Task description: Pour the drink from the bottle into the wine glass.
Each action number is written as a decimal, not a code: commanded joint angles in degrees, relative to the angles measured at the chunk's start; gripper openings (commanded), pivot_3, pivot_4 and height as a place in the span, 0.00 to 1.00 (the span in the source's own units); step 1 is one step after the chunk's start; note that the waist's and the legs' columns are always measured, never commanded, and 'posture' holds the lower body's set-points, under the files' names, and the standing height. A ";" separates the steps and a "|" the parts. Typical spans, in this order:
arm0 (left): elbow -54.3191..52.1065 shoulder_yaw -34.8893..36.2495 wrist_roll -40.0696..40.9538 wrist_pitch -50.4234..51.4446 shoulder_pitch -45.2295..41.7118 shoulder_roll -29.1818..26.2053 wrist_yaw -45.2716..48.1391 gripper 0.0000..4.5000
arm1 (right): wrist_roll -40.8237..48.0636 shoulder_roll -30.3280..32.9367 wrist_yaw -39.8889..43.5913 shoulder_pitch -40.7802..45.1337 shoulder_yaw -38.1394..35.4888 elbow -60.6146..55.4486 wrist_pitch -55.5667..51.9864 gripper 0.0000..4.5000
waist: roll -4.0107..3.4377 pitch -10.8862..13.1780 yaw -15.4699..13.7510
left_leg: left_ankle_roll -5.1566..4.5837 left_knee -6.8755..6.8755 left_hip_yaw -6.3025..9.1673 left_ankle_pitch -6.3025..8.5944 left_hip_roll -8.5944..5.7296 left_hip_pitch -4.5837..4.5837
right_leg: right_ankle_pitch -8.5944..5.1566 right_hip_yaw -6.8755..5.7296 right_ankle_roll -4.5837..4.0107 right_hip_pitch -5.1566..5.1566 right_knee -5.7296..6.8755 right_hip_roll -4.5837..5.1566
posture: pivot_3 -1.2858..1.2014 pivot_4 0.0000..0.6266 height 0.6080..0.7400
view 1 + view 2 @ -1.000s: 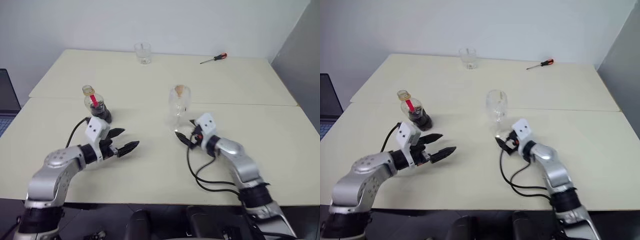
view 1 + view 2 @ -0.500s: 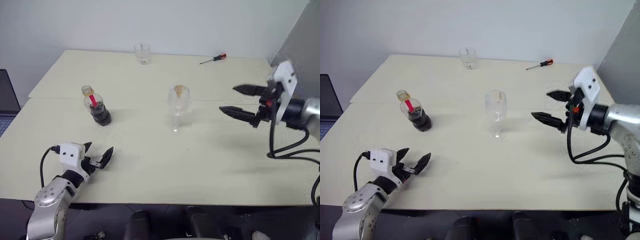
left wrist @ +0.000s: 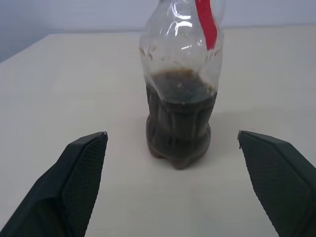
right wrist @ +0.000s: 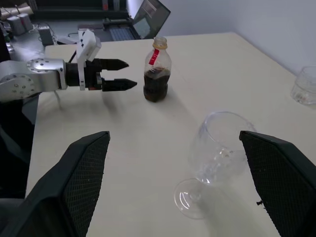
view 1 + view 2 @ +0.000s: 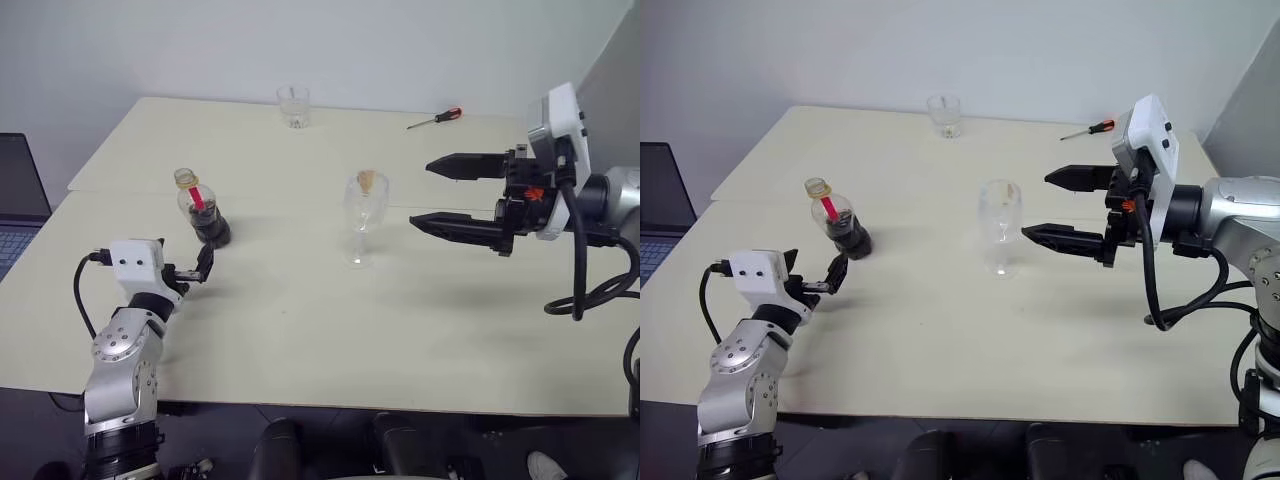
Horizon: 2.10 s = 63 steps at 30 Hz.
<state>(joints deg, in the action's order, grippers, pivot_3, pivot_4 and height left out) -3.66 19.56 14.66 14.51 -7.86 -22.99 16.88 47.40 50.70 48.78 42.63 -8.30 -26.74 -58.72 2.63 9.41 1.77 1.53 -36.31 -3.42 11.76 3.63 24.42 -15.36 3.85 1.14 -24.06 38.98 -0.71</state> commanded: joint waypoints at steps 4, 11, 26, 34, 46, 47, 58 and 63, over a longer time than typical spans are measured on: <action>2.41 -1.95 -1.99 -1.48 -4.46 -1.09 -0.41 1.00 | -0.43 1.01 0.07 0.75 0.12 -1.21 2.21 1.00 | 0.00 0.00 0.02 | 0.00 0.00 0.04 0.00 0.02 0.00 | 0.00 -0.08 0.00 0.01 0.03 -0.09 | 0.52 0.24 1.00; 5.95 -2.10 -2.86 -2.72 -7.87 -1.24 -0.82 1.00 | -1.45 1.56 -0.25 0.06 1.21 -2.14 2.61 1.00 | 0.00 0.00 -0.02 | 0.00 0.01 0.05 0.00 0.03 0.00 | 0.02 -0.07 -0.04 -0.01 0.03 -0.09 | 0.52 0.24 1.00; 16.93 -4.53 -4.80 -6.91 -15.09 -0.18 -2.23 1.00 | -1.97 2.85 -0.76 -0.63 2.62 -3.29 2.21 1.00 | 0.00 0.00 -0.08 | 0.00 0.00 0.05 0.00 0.01 0.03 | 0.03 -0.12 -0.05 0.00 0.02 -0.09 | 0.52 0.24 1.00; 25.84 -5.66 -5.72 -11.66 -20.14 0.04 -1.80 1.00 | -2.17 3.85 -1.03 -0.66 2.76 -3.80 1.87 1.00 | 0.00 0.00 -0.08 | 0.00 -0.02 0.04 0.00 0.00 0.03 | 0.03 -0.14 -0.04 0.00 0.03 -0.09 | 0.52 0.24 1.00; 33.84 -5.39 -5.92 -17.42 -23.30 -1.10 0.02 0.80 | -1.83 4.52 -1.94 -1.61 2.37 -4.27 1.85 1.00 | 0.00 0.00 -0.05 | 0.00 -0.02 0.04 0.00 0.01 0.04 | 0.04 -0.15 -0.05 -0.01 0.03 -0.08 | 0.52 0.24 1.00; 33.98 -5.40 -5.90 -17.56 -23.41 -1.19 0.12 0.74 | -1.89 4.54 -2.00 -1.65 2.36 -4.25 1.88 1.00 | 0.00 0.00 -0.06 | 0.01 -0.02 0.04 0.00 0.01 0.04 | 0.04 -0.15 -0.05 -0.01 0.03 -0.08 | 0.52 0.24 1.00; 34.25 -8.53 -7.76 -18.61 -28.99 -4.56 6.01 0.26 | -1.72 4.72 -2.89 -5.45 -0.57 -3.84 2.39 1.00 | 0.03 0.02 -0.10 | 0.01 -0.10 0.06 -0.01 0.01 0.22 | 0.04 -0.29 -0.05 -0.06 0.03 -0.09 | 0.52 0.24 1.00; 39.50 -13.93 -11.25 -21.77 -40.72 -6.73 12.15 0.21 | -0.33 2.92 -7.68 -11.27 -5.99 -5.27 1.26 1.00 | 0.07 0.06 -0.80 | 0.01 -0.37 0.10 -0.01 -0.02 0.42 | 0.04 -0.51 -0.05 -0.05 0.04 -0.09 | 0.52 0.24 1.00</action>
<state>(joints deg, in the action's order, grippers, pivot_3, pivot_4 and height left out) 35.85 6.50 4.18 -4.48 -44.40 -28.97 27.41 46.24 53.96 42.82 31.85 -10.85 -30.14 -57.47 2.70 9.46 0.96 1.54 -36.73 -3.32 11.76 3.61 24.84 -15.32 3.33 1.11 -24.09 39.01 -0.80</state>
